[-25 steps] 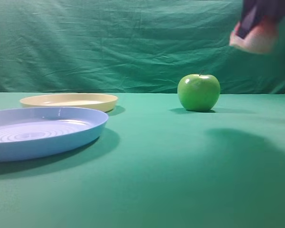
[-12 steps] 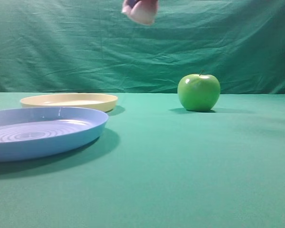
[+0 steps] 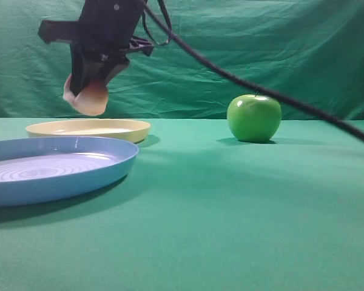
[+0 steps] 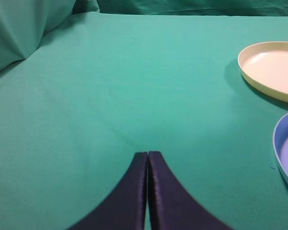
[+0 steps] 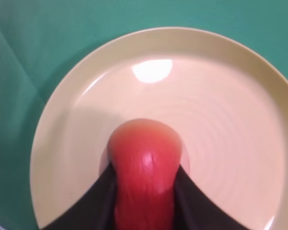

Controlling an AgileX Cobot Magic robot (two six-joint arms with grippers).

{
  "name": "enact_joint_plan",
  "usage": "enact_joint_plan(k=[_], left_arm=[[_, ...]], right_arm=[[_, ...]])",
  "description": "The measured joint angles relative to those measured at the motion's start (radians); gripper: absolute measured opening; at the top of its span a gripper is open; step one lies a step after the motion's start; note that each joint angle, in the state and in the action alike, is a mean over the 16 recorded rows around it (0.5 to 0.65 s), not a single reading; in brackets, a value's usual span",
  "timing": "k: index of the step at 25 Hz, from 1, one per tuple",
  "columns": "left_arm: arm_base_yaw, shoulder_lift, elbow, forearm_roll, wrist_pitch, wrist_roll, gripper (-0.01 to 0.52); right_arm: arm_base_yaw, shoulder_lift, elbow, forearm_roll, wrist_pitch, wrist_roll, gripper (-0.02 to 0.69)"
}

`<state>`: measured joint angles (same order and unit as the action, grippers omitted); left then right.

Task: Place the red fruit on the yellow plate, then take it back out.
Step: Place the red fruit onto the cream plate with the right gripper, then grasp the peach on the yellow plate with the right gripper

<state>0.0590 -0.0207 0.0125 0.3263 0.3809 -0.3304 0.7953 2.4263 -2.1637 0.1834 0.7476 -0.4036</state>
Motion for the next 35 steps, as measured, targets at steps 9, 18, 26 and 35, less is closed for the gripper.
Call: enact_joint_plan(k=[9,18,26,35], left_arm=[[0.0,0.0,0.0,0.0,0.0,0.0,0.0],[0.0,0.0,0.0,0.0,0.0,0.0,0.0],[0.0,0.0,0.0,0.0,0.0,0.0,0.0],[0.0,0.0,0.0,0.0,0.0,0.0,0.0]], right_arm=[[-0.017,-0.013,-0.001,-0.013,0.02,0.028,0.575],[-0.037,-0.178,-0.001,-0.076,0.209,0.072,0.358],[-0.061,-0.385,0.001,-0.128,0.417,0.151,0.068],[-0.096,-0.651,0.122,-0.143,0.502,0.246,0.0]])
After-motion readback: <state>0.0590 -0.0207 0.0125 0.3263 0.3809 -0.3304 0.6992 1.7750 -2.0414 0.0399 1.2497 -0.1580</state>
